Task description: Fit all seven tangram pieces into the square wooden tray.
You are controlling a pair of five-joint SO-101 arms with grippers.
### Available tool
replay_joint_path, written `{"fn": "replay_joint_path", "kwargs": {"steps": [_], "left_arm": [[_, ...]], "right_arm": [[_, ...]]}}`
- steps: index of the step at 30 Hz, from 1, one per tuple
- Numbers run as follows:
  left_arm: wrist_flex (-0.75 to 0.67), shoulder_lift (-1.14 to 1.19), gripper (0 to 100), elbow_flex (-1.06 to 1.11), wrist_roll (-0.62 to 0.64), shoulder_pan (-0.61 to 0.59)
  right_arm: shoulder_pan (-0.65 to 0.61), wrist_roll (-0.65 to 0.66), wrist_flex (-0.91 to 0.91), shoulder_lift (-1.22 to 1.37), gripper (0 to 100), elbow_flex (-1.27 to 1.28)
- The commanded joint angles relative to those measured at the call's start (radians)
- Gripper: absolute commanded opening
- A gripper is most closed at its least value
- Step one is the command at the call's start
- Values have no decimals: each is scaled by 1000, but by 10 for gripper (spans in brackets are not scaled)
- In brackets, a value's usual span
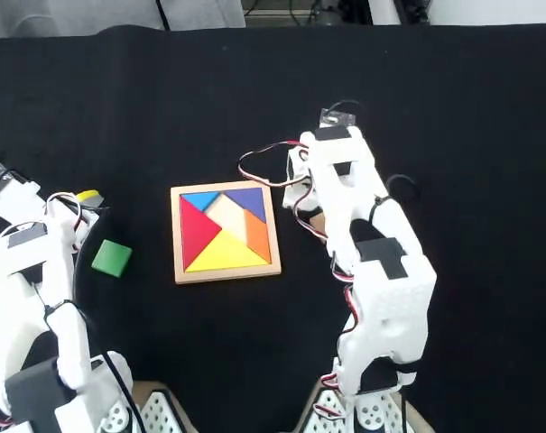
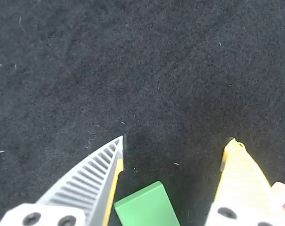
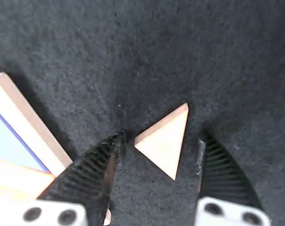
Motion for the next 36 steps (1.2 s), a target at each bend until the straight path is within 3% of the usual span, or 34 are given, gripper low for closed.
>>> {"fn": "replay_joint_path", "kwargs": {"steps": [1, 6, 36], "left_arm": [[-20, -26, 328, -5, -6, 10], [-20, -26, 328, -5, -6, 10], [-20, -26, 328, -5, -6, 10]], "right_arm": [[-11, -11, 14, -4, 245, -39], [-12, -11, 14, -4, 198, -30], [-14, -11, -2, -4, 195, -33]]}}
